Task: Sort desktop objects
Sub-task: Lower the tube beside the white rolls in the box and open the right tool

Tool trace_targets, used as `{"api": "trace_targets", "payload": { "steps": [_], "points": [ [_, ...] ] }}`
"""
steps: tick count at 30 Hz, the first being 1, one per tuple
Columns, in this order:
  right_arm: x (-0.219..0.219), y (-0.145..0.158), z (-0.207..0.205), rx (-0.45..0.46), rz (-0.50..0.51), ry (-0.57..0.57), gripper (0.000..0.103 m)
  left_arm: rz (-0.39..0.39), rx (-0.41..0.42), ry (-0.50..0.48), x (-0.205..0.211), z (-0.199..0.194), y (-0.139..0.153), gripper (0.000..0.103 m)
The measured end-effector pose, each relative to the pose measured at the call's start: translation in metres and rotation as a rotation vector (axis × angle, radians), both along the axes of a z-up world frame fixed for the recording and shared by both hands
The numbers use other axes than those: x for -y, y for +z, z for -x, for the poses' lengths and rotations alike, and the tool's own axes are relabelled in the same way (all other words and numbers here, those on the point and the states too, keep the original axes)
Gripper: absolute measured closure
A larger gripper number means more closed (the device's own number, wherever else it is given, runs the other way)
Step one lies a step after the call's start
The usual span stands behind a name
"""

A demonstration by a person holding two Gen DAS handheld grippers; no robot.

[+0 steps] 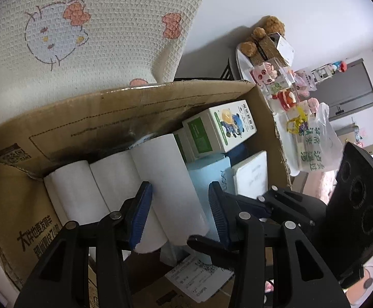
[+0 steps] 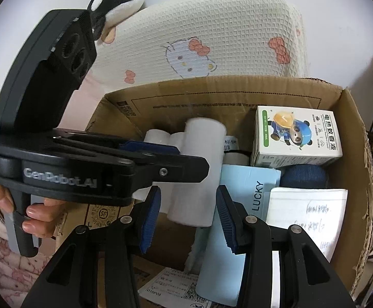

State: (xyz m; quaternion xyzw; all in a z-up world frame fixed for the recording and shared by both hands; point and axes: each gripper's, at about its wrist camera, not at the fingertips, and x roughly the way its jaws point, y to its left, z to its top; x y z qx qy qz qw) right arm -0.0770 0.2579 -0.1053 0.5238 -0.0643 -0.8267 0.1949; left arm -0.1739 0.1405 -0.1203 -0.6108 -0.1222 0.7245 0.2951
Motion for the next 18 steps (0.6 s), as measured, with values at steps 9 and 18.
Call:
{"api": "trace_targets", "payload": {
  "steps": [9, 18],
  "points": [
    [0.001, -0.005, 0.013, 0.003, -0.065, -0.021, 0.077, 0.037, -0.105, 0.005, 0.003, -0.006, 0.009, 0.077],
    [0.005, -0.013, 0.023, 0.035, -0.059, -0.004, 0.077, 0.097, -0.131, -0.029, -0.002, -0.009, 0.000, 0.080]
  ]
}}
